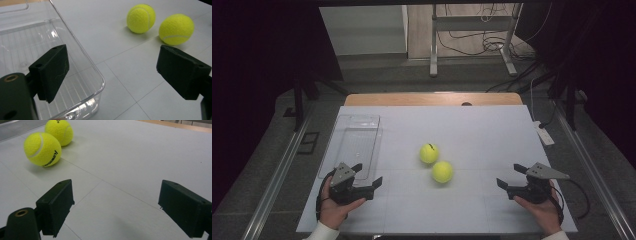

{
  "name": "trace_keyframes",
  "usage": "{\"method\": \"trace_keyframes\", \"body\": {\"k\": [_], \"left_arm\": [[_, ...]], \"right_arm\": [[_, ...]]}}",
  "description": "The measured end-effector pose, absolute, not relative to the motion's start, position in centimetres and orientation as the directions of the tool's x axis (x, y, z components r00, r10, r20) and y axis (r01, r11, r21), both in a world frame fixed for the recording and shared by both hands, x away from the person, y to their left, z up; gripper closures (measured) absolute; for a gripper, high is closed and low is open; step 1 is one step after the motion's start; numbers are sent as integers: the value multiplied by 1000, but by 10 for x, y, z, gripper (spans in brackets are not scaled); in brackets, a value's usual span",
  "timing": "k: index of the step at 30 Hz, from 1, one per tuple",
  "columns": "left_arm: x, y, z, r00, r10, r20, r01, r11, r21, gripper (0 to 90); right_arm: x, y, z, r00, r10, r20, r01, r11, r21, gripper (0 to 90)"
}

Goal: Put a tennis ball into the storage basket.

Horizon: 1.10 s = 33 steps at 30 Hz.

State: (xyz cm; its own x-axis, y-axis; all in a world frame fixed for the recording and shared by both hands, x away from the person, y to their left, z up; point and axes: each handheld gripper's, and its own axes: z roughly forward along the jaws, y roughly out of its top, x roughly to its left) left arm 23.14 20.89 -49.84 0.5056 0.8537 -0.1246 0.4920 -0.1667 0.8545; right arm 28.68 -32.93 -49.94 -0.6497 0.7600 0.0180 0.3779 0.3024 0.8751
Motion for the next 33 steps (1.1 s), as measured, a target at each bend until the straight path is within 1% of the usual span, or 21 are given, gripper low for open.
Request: {"method": "trace_keyframes", "body": {"k": [10, 16, 23, 33], "left_arm": [[234, 206, -492, 518, 845, -133, 496, -169, 852, 122], [235, 201, -485, 529, 840, -122, 485, -181, 855, 120], [239, 200, -483, 523, 843, -127, 505, -186, 843, 119], [241, 197, -477, 534, 835, -130, 503, -191, 843, 119]], "right_arm": [[286, -329, -500, -652, 758, 20, 379, 303, 875, 128], [286, -329, -500, -654, 756, 20, 378, 304, 875, 128], [285, -329, -499, -655, 755, 17, 376, 306, 874, 128], [285, -328, -500, -657, 753, 18, 381, 312, 871, 128]]}}
